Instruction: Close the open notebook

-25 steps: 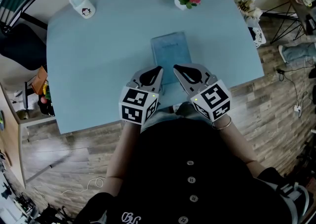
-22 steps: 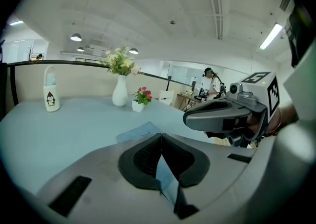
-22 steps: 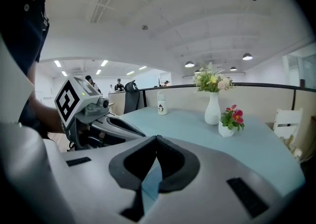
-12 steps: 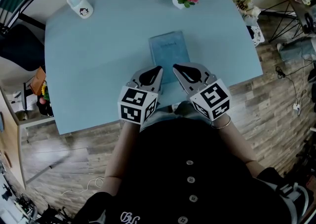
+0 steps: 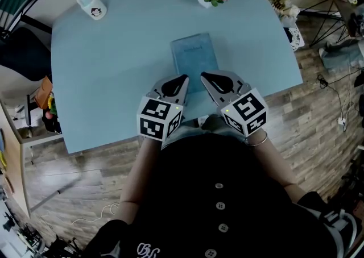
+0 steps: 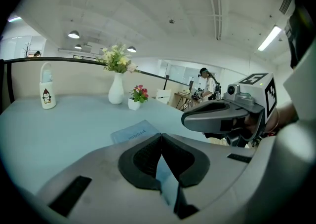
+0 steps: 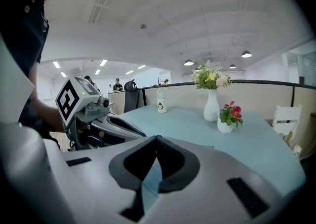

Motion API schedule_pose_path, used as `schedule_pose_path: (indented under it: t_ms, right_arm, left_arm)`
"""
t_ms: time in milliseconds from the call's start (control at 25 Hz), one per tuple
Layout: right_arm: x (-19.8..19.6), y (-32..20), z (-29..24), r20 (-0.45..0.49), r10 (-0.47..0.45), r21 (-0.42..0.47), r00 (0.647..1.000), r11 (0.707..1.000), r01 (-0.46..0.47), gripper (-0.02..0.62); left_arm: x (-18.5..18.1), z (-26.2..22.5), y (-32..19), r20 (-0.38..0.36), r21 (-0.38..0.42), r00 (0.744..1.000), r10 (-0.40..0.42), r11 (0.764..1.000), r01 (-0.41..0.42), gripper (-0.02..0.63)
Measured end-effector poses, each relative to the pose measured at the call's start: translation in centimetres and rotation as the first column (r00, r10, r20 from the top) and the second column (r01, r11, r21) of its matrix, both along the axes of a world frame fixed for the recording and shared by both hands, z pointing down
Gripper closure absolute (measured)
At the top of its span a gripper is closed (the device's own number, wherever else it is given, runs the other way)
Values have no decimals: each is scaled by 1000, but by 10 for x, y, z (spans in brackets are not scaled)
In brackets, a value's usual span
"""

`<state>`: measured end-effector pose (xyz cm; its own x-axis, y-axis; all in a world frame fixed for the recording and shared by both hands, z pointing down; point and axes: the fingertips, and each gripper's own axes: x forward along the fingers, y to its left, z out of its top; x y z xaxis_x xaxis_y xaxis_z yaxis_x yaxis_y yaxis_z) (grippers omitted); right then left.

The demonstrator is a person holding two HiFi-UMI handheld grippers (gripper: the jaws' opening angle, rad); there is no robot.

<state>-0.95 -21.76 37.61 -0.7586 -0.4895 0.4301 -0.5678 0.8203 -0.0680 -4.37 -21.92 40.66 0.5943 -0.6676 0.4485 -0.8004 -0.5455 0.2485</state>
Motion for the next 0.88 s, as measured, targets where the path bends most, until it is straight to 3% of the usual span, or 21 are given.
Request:
schedule_pose_path:
  t_ms: [880]
  right_arm:
    - [1, 3, 1, 3, 8, -8, 1000, 1000, -8, 595]
  left_arm:
    - [3, 0, 6, -1, 1, 1000, 12, 1000, -12, 592]
